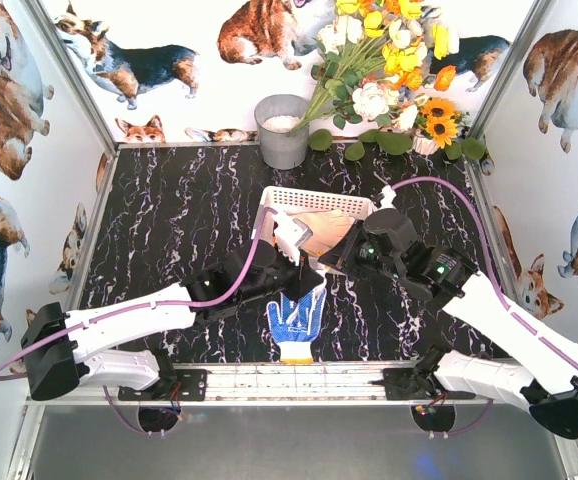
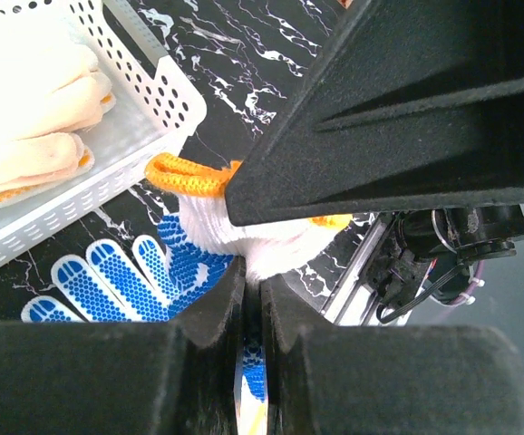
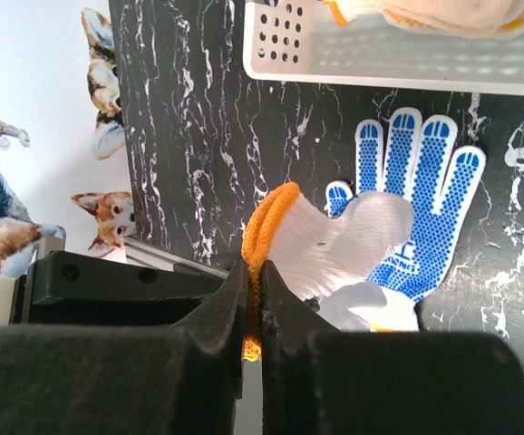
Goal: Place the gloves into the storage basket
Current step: Pick up the glove from the center of the board, then pair the glove with the glove.
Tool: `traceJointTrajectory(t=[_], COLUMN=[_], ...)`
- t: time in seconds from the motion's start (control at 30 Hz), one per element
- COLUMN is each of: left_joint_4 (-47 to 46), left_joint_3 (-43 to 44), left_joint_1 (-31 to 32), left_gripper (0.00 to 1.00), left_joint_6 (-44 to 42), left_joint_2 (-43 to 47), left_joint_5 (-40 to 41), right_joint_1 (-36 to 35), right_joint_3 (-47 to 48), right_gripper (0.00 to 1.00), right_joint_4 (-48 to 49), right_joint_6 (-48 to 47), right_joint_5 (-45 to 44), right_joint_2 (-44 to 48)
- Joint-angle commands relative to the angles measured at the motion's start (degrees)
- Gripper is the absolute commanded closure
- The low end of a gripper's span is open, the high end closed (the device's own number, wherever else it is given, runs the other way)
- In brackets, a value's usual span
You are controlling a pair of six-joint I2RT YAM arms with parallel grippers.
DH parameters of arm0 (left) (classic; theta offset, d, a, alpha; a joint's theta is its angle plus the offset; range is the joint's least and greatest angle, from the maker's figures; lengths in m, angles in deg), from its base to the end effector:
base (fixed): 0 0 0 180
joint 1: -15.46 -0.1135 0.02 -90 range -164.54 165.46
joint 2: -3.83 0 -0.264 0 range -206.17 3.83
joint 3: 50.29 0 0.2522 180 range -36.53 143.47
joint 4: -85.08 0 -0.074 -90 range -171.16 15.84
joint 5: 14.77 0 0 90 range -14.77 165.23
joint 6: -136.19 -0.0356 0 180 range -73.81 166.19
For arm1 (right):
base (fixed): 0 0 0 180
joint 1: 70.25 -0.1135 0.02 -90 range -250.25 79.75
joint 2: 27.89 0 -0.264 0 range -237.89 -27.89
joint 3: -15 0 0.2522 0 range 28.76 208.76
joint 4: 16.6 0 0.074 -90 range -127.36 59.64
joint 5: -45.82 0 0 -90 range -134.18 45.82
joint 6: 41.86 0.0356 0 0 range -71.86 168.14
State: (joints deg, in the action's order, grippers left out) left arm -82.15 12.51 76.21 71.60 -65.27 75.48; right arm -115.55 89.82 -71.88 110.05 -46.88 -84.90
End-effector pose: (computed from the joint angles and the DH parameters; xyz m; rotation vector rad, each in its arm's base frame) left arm 0.1370 -0.2443 0.2966 0.6152 1.9417 -0.9878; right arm 0.1442 0.1433 0.3454 0.3750 2.3751 0.9214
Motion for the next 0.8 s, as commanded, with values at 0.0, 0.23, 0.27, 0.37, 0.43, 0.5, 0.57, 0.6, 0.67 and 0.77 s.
traceJointTrajectory(t=[0.0,0.23,0.27,0.37,0.43,0.5,0.57,0.6,0.67,0.77], left_joint_4=[-0.9,0.4,0.8,2.1,3.1,4.1,5.2,6.3,9.2,14.8], left_joint_3=[0.3,-0.4,-0.5,-0.9,-1.4,-2.1,-3.1,-3.4,-3.7,-3.5], left_joint_1=[-0.3,-0.2,-0.3,-0.3,-0.3,-0.8,-2.3,-3.6,-7.2,-14.0], left_gripper=[1.00,0.49,0.42,0.27,0.18,0.11,0.06,0.05,0.03,0.00], left_joint_6=[-0.3,-0.3,-0.3,-0.4,-0.4,-0.2,0.6,1.1,2.5,3.9], left_joint_2=[1.2,3.5,3.8,5.1,6.5,8.7,11.3,12.6,15.2,18.4], left_joint_5=[1.0,0.7,0.7,0.3,0.4,0.5,0.5,0.6,0.6,-0.3], right_joint_1=[0.0,0.0,0.1,0.1,0.1,0.3,0.4,0.5,0.6,0.6], right_joint_3=[-1.5,-6.0,-6.3,-7.2,-7.3,-7.4,-7.3,-7.2,-7.1,-6.7], right_gripper=[1.00,1.00,1.00,1.00,1.00,1.00,1.00,1.00,1.00,1.00], right_joint_4=[5.5,10.9,11.1,11.0,10.2,9.6,9.0,8.7,7.9,7.8], right_joint_6=[-2.2,-3.5,-3.8,-5.5,-6.8,-8.5,-10.4,-11.6,-13.7,-17.5], right_joint_5=[1.0,0.5,0.1,-1.5,-2.7,-3.5,-3.6,-3.5,-3.4,-2.1], right_joint_2=[2.2,6.7,7.2,8.5,9.0,9.4,9.5,9.6,9.7,9.4])
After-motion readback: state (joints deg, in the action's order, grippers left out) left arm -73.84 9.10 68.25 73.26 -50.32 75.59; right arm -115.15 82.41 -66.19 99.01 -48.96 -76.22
